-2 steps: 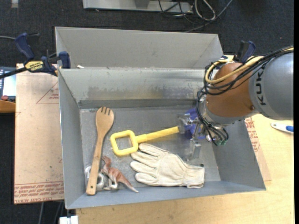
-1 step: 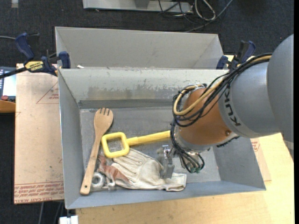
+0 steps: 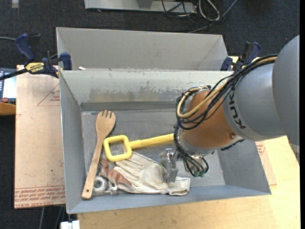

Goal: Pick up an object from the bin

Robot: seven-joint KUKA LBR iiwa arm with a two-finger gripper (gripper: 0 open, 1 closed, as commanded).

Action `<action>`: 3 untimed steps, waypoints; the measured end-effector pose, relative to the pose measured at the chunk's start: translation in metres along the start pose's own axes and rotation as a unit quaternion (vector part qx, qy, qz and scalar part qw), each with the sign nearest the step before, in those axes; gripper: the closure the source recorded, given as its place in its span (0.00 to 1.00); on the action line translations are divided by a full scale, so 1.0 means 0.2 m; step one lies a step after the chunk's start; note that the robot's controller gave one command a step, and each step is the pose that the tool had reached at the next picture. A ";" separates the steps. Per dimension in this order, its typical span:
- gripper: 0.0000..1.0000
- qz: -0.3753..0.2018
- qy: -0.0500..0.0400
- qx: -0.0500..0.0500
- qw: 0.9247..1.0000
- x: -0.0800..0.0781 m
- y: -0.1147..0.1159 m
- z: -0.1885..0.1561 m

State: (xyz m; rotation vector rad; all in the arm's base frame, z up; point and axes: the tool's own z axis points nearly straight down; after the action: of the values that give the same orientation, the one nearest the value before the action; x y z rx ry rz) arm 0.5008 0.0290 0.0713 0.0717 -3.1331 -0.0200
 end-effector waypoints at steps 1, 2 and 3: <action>1.00 0.000 0.000 0.000 1.000 0.00 0.00 -0.01; 1.00 0.000 0.000 0.000 1.000 0.00 0.00 -0.05; 1.00 0.000 -0.001 -0.001 1.000 0.00 0.00 -0.09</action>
Offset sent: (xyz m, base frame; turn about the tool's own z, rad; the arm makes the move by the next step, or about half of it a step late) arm 0.0001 0.0000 0.0171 0.0001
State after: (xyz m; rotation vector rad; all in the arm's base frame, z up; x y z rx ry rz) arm 0.5009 0.0296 0.0900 0.0712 -3.1341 -0.0216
